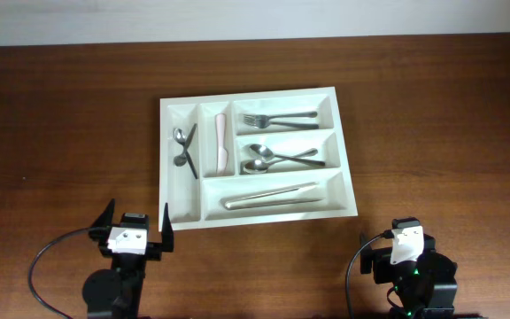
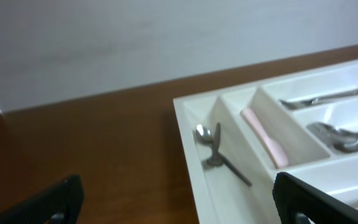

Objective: Pack container

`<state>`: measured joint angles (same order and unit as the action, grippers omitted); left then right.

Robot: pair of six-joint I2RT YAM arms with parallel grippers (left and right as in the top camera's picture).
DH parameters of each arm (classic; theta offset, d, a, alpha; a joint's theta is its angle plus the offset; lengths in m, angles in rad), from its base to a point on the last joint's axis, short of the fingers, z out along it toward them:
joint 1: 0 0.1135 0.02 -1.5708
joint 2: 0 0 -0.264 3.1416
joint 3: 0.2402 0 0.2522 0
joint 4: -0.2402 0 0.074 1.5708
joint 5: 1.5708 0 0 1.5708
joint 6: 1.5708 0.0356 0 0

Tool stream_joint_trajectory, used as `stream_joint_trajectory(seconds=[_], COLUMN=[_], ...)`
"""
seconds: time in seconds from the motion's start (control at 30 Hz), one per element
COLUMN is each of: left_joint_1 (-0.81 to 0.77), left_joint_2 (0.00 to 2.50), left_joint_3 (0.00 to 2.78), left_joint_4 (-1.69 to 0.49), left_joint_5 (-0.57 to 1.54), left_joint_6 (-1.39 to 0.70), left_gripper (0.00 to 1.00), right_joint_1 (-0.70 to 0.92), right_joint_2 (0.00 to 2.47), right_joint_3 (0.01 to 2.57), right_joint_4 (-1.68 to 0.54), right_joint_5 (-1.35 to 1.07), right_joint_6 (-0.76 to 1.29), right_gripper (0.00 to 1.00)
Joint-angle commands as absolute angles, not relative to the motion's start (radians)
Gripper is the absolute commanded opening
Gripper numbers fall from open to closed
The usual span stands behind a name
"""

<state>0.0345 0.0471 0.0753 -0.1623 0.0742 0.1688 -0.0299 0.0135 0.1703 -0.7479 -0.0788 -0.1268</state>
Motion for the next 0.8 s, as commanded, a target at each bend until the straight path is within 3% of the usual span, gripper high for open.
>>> stream_joint_trajectory(seconds=[0.0, 0.77], left_joint_1=[0.03, 0.031], left_joint_2=[0.019, 0.015], left_joint_3=[0.049, 0.049], left_joint_4=[-0.172, -0.173], left_joint_5=[0.044, 0.028], left_joint_6=[0.143, 0.143], left_gripper=[0.99, 0.99], right_joint_1=[-0.028, -0.028], right_joint_2=[0.003, 0.003], right_joint_3=[0.165, 0.165], right_joint_4=[-0.76, -0.76], right_joint_5=[-0.07, -0.07], right_joint_6=[-0.122, -0.122], right_gripper=[0.99, 0.99])
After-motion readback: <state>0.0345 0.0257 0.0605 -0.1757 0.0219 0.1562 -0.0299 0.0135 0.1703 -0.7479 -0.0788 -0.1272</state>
